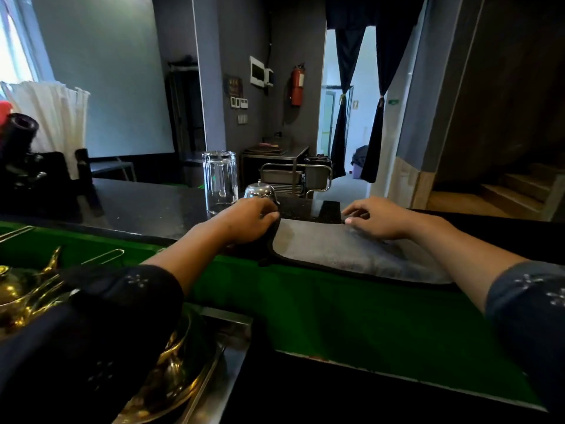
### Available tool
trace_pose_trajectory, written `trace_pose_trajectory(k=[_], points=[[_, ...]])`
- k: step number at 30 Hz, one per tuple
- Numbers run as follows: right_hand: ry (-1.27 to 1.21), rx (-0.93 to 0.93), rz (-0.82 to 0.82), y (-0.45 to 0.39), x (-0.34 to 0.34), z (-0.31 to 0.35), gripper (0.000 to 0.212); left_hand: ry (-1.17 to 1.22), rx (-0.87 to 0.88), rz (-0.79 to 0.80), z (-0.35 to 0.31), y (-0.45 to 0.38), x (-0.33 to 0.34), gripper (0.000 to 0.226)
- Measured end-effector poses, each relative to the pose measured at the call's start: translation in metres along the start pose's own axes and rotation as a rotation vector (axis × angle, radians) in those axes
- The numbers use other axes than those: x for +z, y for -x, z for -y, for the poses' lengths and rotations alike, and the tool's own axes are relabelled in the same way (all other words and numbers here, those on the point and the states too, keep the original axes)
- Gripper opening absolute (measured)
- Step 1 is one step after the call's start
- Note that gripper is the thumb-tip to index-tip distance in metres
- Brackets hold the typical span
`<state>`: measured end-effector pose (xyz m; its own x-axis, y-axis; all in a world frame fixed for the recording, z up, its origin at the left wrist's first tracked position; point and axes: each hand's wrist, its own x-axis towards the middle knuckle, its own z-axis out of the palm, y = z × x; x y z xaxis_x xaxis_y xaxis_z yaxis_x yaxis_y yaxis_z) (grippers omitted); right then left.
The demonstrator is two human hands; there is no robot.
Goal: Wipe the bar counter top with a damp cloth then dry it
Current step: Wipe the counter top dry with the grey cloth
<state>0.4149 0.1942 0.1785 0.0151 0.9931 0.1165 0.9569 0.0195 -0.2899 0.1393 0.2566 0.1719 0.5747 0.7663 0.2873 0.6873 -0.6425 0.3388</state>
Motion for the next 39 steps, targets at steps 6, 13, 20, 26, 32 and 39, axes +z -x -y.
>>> trace_pose_trajectory(k=[6,13,20,26,32,39], points=[[-0.033,-0.139,0.062,0.012,0.026,0.013,0.049,-0.069,0.045,0.302,-0.028,-0.039,0.042,0.052],[0.053,-0.197,0.19,-0.002,0.044,0.018,0.051,-0.083,0.071,0.381,-0.009,-0.059,0.05,0.053],[0.142,-0.11,0.227,-0.007,0.039,0.03,0.052,0.079,0.011,0.286,-0.011,-0.047,0.036,0.055],[0.171,-0.185,0.214,-0.006,0.04,0.049,0.053,0.052,-0.094,0.243,0.028,-0.002,0.003,0.053],[0.15,-0.255,0.264,-0.03,0.064,0.102,0.051,-0.089,-0.142,0.205,0.045,0.005,0.011,0.054],[0.099,-0.087,0.199,-0.073,0.063,0.068,0.053,-0.115,-0.107,0.266,0.054,-0.003,0.015,0.056]])
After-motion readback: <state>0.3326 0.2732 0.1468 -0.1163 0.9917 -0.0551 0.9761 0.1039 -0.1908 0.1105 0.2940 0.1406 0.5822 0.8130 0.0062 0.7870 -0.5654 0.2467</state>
